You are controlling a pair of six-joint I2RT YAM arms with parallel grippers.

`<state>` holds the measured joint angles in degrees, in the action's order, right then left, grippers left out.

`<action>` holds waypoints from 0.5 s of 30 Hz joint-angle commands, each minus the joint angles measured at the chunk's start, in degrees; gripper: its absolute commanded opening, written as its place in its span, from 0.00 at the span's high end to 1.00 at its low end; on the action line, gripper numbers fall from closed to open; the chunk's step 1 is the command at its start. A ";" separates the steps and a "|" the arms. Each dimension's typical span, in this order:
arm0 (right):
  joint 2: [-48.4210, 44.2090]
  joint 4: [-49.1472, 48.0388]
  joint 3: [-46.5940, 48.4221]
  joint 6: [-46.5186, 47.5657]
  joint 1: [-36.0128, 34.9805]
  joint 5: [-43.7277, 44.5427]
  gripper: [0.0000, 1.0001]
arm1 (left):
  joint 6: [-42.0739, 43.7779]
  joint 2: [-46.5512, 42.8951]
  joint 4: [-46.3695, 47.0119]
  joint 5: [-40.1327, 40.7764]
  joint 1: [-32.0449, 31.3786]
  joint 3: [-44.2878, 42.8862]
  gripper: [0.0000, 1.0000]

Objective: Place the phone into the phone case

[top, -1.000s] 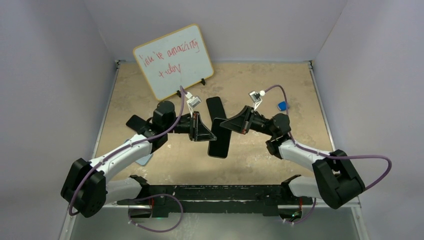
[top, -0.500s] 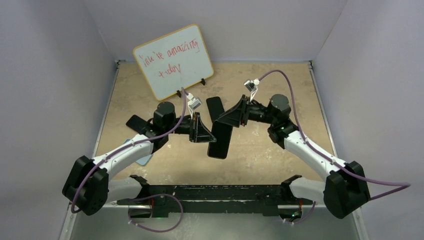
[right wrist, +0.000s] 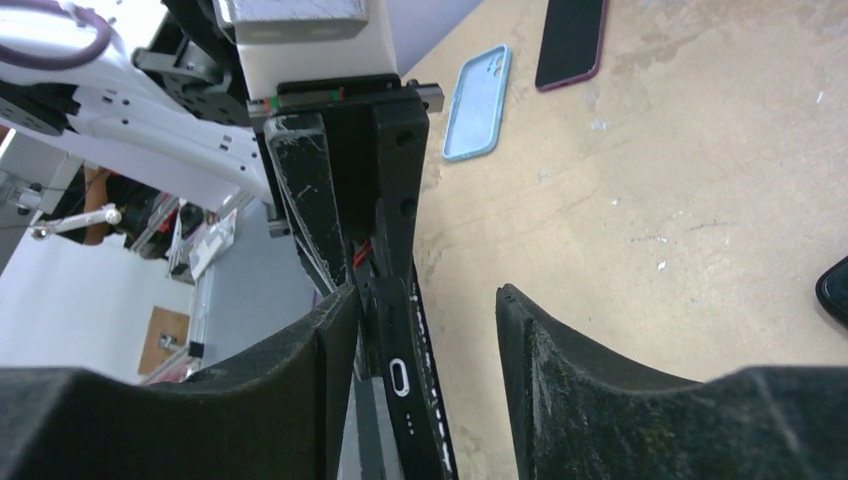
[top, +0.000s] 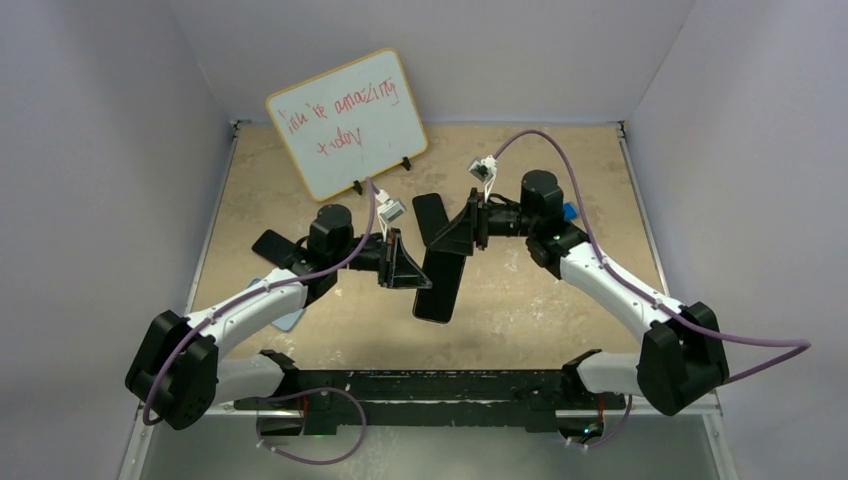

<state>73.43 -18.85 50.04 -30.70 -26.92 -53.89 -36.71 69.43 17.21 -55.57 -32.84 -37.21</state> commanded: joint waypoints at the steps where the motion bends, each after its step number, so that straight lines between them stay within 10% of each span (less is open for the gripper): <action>1: 0.28 4.24 3.19 4.43 -0.78 -2.99 0.48 | 1.81 -1.10 1.81 -1.83 0.25 -1.93 1.00; 6: 0.75 8.74 4.14 8.61 -2.13 0.02 0.58 | 1.52 -0.65 0.45 -0.44 0.24 -2.34 1.00; 12: -0.03 12.35 5.33 13.62 -4.46 4.60 0.99 | 1.11 1.00 -6.53 4.32 0.90 -4.14 1.00; 15: -1.08 12.57 4.98 15.48 -7.12 10.23 1.00 | 1.29 2.43 -10.35 8.08 1.12 -5.14 1.00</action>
<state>73.84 -8.49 52.84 -19.64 -30.70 -52.10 -35.48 70.32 10.20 -54.54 -32.60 -38.02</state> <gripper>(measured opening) 0.036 0.144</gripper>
